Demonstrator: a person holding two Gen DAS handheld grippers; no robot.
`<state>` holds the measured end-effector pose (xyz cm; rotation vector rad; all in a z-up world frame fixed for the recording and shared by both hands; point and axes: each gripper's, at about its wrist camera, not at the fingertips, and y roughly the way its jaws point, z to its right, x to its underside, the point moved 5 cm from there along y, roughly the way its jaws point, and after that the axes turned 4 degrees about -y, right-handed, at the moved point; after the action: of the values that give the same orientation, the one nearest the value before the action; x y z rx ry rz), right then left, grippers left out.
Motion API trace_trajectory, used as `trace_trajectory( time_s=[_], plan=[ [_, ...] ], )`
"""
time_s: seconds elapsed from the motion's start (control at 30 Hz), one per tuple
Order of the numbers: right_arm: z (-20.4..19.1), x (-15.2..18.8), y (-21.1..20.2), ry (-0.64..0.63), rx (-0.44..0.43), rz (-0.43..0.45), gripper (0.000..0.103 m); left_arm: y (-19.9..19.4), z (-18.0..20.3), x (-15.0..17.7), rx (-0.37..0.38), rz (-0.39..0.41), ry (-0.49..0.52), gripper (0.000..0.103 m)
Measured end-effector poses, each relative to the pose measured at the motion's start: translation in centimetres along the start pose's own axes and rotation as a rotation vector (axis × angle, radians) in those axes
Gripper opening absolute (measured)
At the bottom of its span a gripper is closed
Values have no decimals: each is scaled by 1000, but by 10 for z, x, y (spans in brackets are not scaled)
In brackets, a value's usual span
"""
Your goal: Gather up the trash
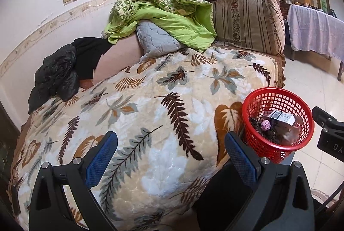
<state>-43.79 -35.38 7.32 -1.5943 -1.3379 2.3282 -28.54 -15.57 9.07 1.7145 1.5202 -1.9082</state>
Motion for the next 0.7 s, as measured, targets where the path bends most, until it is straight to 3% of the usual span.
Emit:
trace_trajectory(
  time_s=[0.7],
  plan=[
    [-4,1,4,-10,-4,-12,103,1,-1,0,0,0,-4,99]
  ],
)
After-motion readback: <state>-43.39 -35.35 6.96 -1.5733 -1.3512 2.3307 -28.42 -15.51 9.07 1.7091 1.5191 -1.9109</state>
